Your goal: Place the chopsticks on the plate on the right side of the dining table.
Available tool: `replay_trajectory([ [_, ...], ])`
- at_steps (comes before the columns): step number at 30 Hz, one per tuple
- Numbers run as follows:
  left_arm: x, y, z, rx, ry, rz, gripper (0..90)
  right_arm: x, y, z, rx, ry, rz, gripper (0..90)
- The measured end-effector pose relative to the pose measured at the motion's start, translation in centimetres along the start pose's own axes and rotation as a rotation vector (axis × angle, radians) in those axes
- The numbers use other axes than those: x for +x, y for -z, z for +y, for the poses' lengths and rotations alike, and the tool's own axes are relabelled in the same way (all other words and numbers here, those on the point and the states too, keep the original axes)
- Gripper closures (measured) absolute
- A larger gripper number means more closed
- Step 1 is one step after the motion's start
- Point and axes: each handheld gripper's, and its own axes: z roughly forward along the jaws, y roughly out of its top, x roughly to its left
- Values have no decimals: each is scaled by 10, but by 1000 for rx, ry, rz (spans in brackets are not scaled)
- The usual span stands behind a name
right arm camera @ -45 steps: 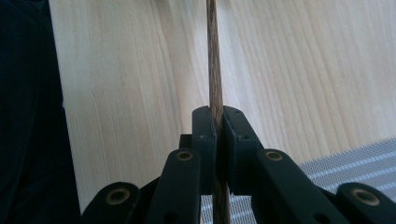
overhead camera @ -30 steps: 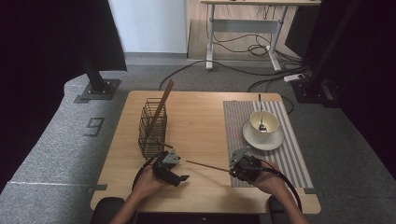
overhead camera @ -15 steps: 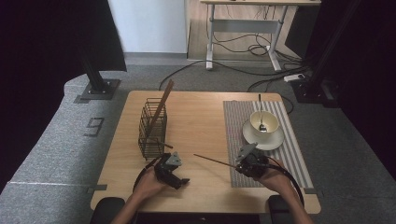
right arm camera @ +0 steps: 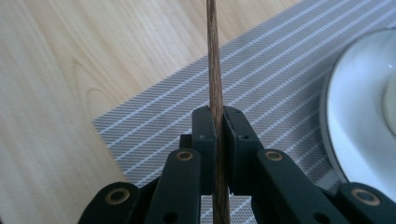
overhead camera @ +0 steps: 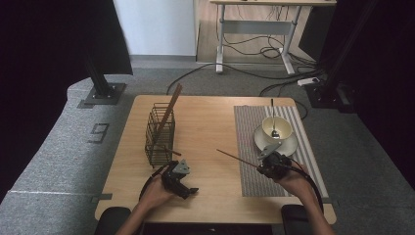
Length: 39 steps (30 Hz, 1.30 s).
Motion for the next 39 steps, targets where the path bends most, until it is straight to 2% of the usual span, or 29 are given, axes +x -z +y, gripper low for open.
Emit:
replay_trajectory([
  [11, 1, 0, -1, -3, -5, -4, 59, -26, 4, -17, -3, -94, -57, 831],
  [19, 1, 0, -1, -4, -6, -3, 59, -40, 6, -25, -10, -148, -86, 831],
  [28, 1, 0, -1, -4, -6, -6, 58, -52, 6, -30, -9, -188, -106, 831],
  [39, 0, -2, 0, 11, -21, -20, 4, -67, 6, -35, 8, -223, -126, 831],
])
